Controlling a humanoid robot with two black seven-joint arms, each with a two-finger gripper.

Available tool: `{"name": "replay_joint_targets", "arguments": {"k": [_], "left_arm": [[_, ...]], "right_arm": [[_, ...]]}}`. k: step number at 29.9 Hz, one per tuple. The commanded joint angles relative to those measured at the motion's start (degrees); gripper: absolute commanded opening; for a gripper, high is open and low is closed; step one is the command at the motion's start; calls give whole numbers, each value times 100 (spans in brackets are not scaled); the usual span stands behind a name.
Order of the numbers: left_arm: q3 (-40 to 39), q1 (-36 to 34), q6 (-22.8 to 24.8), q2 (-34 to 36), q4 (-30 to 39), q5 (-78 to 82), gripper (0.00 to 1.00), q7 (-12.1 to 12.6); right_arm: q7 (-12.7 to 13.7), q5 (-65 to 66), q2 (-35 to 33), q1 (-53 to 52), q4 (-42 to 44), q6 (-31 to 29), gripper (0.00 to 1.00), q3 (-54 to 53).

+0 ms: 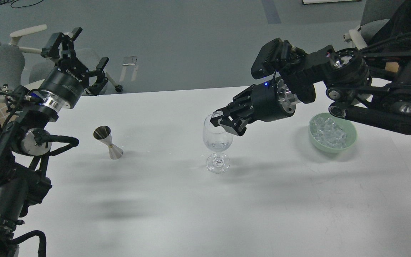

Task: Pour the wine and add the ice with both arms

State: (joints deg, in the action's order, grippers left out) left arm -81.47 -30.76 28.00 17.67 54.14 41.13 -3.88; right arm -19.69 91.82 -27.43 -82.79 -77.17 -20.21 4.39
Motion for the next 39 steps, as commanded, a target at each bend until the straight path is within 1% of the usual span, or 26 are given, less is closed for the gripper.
{"name": "replay_joint_targets", "arguments": {"k": [1,3,4,5,6,14,23,26,29,32,36,37,38,39], "left_arm": [[0,0,0,8,0,0,98,2],[0,0,0,8,0,0,98,2],[0,0,0,8,0,0,98,2],[0,0,0,8,0,0,98,2],[0,0,0,8,0,0,98,2],[0,0,0,17,0,0,98,2],[0,0,0,26,0,0,98,2],[0,0,0,52,0,0,98,2],[0,-9,0,61,0,0,98,2],[0,-9,0,61,0,0,98,2],[0,-9,0,70,-9,0,98,2],[0,-9,0,61,-9,-9,98,2],[0,-17,0,61,-9,0,98,2],[0,-18,0,70,-18,-9,98,2]], "right_arm": [[1,3,9,0,18,-1,18,1],[18,3,9,0,26,8,24,1],[27,3,9,0,26,34,30,1],[36,3,9,0,26,52,35,1],[36,3,9,0,26,52,36,1],[44,-15,9,0,18,78,39,1],[53,-50,-26,-18,9,105,40,-8],[53,-111,-87,-175,35,113,40,-78],[53,-199,-158,-316,210,192,42,-227],[53,-699,-219,-352,684,237,45,-535],[97,-1524,-316,-273,1421,271,54,-1009],[106,-1674,-333,-255,1537,315,55,-1062],[106,-1998,-351,-185,1747,411,58,-1176],[106,-2384,-342,-54,1923,569,68,-1290]]}}
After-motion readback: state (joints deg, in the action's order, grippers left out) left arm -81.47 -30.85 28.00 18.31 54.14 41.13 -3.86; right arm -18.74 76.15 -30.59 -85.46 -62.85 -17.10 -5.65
